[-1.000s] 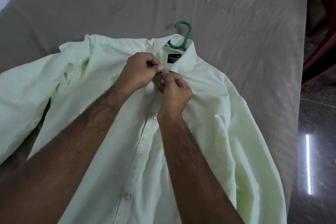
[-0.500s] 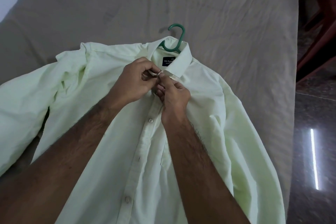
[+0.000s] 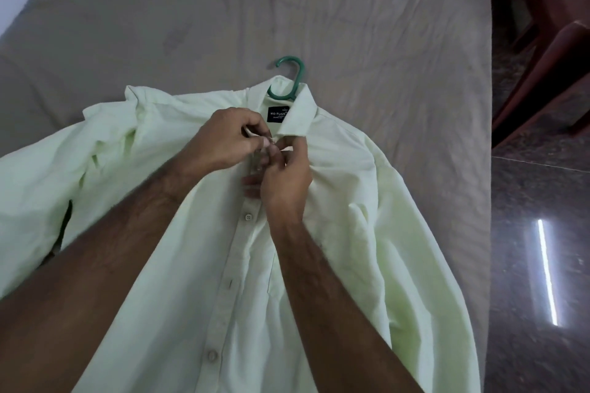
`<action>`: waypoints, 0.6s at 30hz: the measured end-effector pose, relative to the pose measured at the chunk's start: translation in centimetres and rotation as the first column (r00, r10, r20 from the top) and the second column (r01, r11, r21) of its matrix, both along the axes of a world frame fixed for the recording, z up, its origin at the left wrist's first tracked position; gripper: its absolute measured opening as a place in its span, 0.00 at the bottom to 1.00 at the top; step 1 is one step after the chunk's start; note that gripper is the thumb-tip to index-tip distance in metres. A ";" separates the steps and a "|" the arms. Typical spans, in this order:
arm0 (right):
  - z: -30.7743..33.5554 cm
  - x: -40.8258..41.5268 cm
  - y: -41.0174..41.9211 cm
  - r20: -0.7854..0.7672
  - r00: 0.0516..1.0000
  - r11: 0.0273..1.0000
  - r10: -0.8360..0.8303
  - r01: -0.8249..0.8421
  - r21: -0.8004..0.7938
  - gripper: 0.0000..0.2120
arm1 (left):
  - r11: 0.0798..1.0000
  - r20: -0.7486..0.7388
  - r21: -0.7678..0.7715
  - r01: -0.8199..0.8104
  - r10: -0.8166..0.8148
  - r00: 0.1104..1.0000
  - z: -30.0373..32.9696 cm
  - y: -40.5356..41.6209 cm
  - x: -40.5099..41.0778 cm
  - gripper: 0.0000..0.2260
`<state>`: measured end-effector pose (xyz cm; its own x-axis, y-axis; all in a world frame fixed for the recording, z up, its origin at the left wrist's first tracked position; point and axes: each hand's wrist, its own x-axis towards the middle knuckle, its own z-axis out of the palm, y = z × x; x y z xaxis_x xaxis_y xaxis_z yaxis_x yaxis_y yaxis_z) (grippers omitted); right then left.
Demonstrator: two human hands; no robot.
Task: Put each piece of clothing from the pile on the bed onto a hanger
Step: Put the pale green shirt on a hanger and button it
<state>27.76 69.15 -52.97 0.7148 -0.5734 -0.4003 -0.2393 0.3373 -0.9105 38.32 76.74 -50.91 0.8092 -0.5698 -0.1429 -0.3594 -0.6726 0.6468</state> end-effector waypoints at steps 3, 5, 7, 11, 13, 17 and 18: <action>0.5 -0.8 -0.5 0.026 0.994 0.971 0.105 -0.096 -0.219 0.10 | 0.999 -0.245 -0.038 -0.012 0.002 0.970 1.1 -0.4 1.2 0.09; 0.9 -1.1 -1.9 0.007 0.982 0.916 0.191 -0.176 -0.361 0.14 | 0.998 -0.259 -0.050 -0.037 0.023 0.966 1.1 -0.4 1.4 0.09; 1.3 -1.3 -4.8 -0.059 0.977 0.814 0.207 -0.205 -0.544 0.11 | 0.998 -0.088 0.009 -0.059 0.060 0.994 0.5 -0.2 0.9 0.05; 0.2 -1.0 -12.0 -0.393 0.919 0.366 0.039 -0.379 -0.850 0.18 | 0.996 0.147 0.092 -0.010 -0.004 0.989 -1.0 0.5 -0.4 0.03; -0.3 0.0 -13.7 -0.608 0.788 0.261 0.096 -0.610 -0.748 0.24 | 0.992 0.171 0.126 -0.009 -0.013 0.985 -1.5 0.4 -0.5 0.04; -0.6 2.0 -14.5 -0.720 0.654 0.299 0.234 -0.753 -0.587 0.23 | 0.981 0.126 0.186 -0.062 0.039 0.991 -1.0 -0.3 -0.8 0.06; -0.7 2.2 -14.7 -0.725 0.630 0.319 0.278 -0.772 -0.549 0.22 | 0.976 0.093 0.207 -0.068 0.050 0.994 -0.5 -0.5 -1.0 0.06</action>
